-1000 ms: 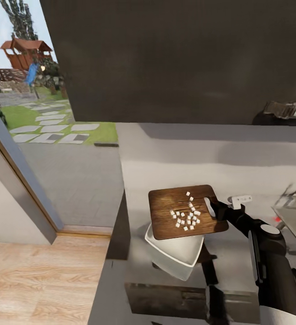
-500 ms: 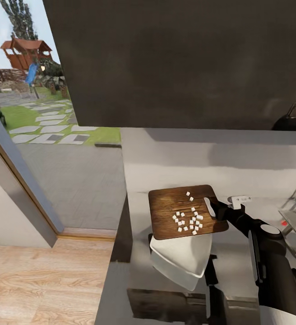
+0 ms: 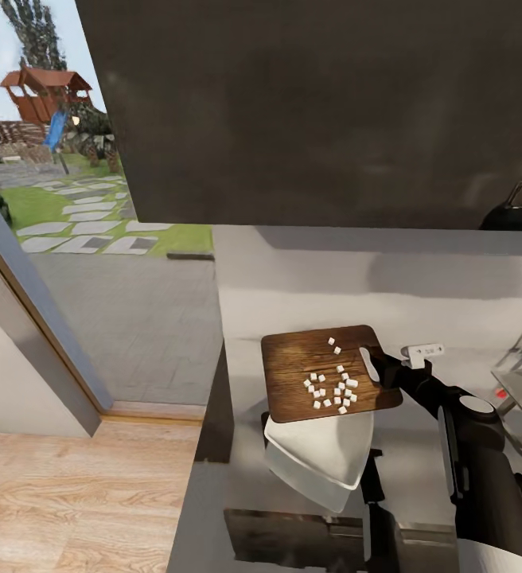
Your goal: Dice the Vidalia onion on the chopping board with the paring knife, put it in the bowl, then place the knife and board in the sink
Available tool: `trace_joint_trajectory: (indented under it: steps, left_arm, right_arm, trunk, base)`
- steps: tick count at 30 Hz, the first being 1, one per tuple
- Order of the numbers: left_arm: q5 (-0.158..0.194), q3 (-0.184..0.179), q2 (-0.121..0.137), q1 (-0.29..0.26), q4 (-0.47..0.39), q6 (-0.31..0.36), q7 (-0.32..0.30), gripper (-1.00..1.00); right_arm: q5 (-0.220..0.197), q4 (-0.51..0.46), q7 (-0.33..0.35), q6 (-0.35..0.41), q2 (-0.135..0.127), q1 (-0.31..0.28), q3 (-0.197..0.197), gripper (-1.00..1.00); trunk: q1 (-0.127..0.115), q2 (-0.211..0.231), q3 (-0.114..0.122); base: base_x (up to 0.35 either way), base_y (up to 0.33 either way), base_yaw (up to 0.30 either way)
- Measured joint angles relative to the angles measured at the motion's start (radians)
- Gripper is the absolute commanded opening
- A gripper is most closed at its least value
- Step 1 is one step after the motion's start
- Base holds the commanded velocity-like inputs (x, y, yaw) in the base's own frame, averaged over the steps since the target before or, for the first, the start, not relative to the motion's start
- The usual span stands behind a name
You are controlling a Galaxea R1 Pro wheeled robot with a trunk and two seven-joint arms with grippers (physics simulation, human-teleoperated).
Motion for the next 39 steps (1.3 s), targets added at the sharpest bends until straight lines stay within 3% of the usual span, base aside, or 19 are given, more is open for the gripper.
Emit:
trace_joint_trajectory:
  steps: [16,21,28,39]
  left_arm:
    - [0.0,0.0,0.0,0.0,0.0,0.0,0.0,1.0]
    - [0.0,0.0,0.0,0.0,0.001,0.0,0.001,1.0]
    - [0.0,0.0,0.0,0.0,0.003,0.0,0.001,1.0]
    - [0.0,0.0,0.0,0.0,0.003,0.0,0.001,1.0]
  right_arm:
    - [-0.003,0.0,-0.001,-0.01,0.001,0.0,-0.001,-1.0]
    - [-0.004,0.001,-0.002,-0.06,0.001,0.0,0.0,-1.0]
    - [-0.006,0.002,-0.001,-0.073,0.001,0.0,0.0,-1.0]
    - [-0.035,0.003,-0.002,-0.108,0.001,0.0,0.001,-1.0]
  trunk:
    - [0.0,0.0,0.0]
    - [0.0,0.0,0.0]
    - [0.0,0.0,0.0]
    - [0.0,0.0,0.0]
  base:
    - [0.0,0.0,0.0]
    - [0.0,0.0,0.0]
    - [0.0,0.0,0.0]
    - [0.0,0.0,0.0]
